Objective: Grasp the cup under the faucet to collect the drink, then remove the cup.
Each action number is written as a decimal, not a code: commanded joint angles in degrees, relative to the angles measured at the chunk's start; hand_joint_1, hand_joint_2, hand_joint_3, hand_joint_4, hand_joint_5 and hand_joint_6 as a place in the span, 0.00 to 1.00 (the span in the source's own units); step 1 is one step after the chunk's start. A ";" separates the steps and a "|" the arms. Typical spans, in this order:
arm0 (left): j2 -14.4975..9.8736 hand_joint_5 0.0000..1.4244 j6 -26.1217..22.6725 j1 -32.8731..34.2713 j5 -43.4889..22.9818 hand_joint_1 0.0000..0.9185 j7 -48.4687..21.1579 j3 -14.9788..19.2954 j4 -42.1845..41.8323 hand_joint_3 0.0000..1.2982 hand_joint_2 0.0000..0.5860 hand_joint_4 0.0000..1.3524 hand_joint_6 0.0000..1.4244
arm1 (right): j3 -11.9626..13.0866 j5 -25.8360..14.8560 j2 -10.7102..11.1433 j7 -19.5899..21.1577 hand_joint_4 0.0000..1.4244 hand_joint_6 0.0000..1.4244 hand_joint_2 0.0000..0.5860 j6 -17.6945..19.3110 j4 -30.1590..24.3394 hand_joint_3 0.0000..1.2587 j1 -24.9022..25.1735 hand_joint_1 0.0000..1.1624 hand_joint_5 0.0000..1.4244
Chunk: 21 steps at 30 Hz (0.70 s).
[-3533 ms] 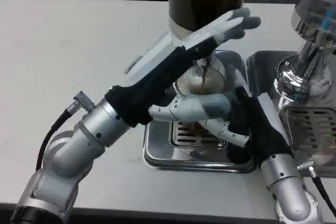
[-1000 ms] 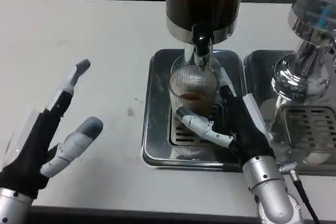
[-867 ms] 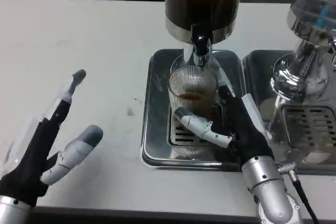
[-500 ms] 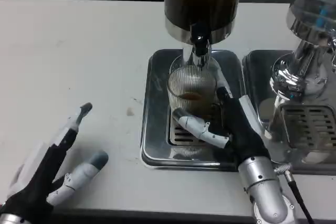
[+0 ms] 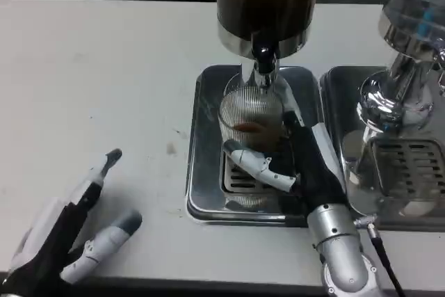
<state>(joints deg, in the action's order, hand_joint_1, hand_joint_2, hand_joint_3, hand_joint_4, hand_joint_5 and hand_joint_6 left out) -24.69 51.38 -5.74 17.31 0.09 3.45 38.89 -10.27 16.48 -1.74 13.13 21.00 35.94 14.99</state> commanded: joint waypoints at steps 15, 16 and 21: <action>-0.46 0.00 -0.04 -2.19 -2.93 0.00 0.12 0.07 -2.02 0.00 0.22 0.00 0.00 | -1.41 1.56 -2.13 3.98 0.11 0.25 0.30 2.14 3.21 0.00 1.31 0.79 0.15; -0.49 0.00 -0.12 -2.34 -2.99 0.00 0.13 0.13 -2.18 0.00 0.22 0.00 0.00 | -1.36 1.44 -2.29 4.08 0.12 0.25 0.29 2.14 3.45 0.00 1.38 0.79 0.16; -0.57 0.00 -0.45 -3.28 -3.57 0.00 0.17 0.34 -3.14 0.00 0.22 0.00 0.00 | -0.92 1.02 -2.97 4.65 0.14 0.27 0.29 2.71 5.09 0.02 2.40 0.80 0.18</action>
<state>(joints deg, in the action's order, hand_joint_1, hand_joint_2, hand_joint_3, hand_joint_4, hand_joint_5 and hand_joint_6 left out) -24.69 51.30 -8.13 14.00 0.08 3.56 36.52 -11.09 17.86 -3.94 17.69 22.83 39.96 16.64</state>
